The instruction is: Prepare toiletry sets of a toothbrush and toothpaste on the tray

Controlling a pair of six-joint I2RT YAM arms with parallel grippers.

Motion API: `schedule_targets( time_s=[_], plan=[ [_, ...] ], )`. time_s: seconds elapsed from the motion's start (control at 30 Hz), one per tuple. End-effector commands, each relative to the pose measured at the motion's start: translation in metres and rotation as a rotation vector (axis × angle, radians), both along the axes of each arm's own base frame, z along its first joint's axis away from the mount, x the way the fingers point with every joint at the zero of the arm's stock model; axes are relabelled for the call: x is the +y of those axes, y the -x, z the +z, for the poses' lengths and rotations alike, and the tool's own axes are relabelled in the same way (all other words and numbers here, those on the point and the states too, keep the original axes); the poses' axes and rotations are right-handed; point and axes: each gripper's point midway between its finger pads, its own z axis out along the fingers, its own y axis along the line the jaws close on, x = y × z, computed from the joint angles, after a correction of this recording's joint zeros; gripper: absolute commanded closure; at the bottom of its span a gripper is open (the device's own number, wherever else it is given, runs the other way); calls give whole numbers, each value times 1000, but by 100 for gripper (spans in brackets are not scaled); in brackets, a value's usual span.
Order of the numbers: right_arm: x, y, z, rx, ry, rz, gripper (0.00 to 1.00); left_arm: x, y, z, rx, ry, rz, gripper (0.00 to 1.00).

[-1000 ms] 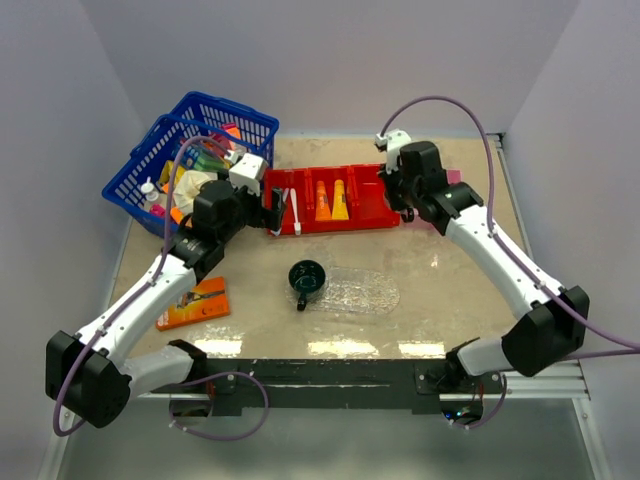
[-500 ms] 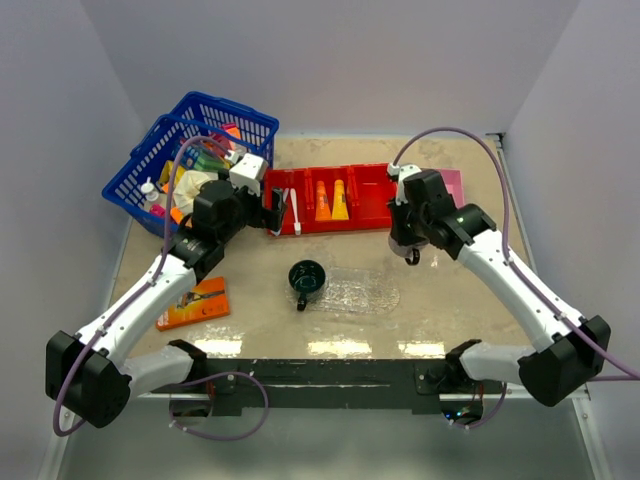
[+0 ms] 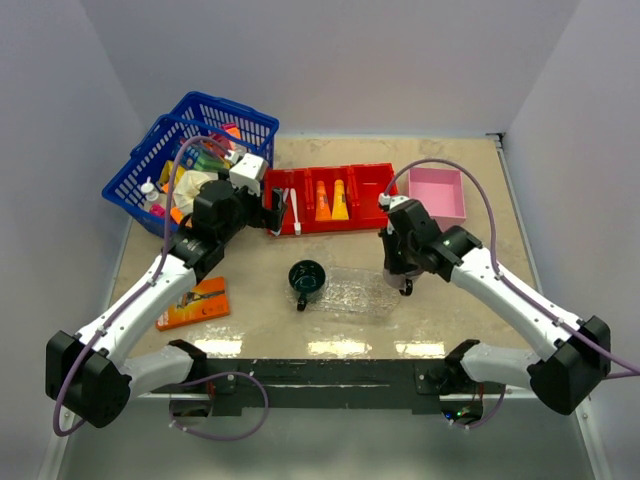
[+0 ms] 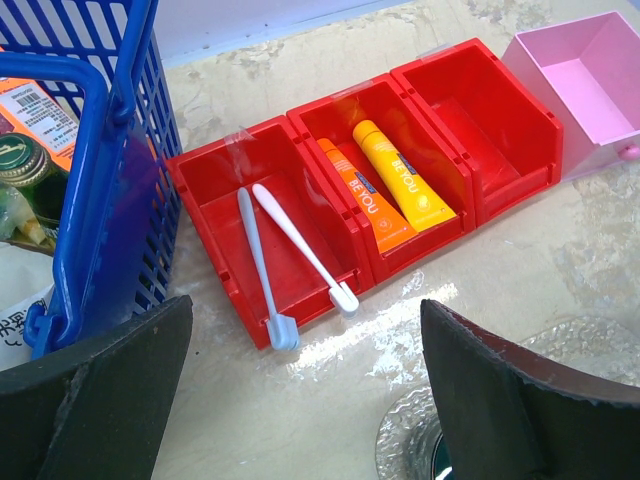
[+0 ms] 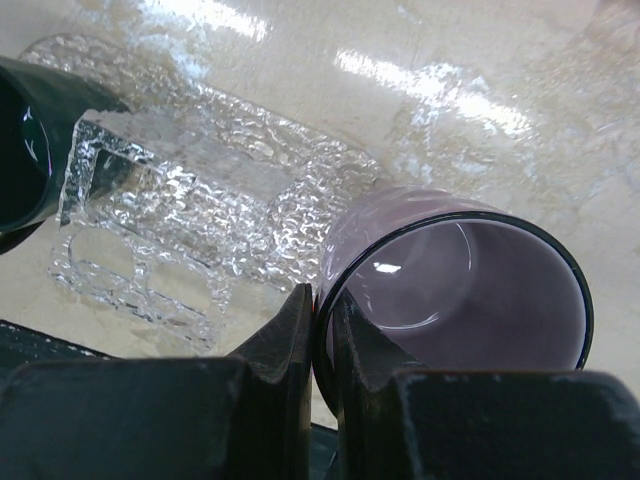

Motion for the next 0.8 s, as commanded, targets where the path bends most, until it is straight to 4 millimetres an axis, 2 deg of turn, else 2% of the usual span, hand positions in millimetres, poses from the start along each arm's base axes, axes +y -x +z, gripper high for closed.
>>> schedule_targets(
  time_s=[0.0,0.3,0.77],
  plan=[
    [17,-3,10,-81,-74,-41,100,0,-2,17,-55,17,0,0],
    [39,6,-11,-68,-98,-35,100,1,-2,17,-54,15,1,0],
    [41,13,-32,-45,-46,-29,100,1,-2,16,-54,13,2,0]
  ],
)
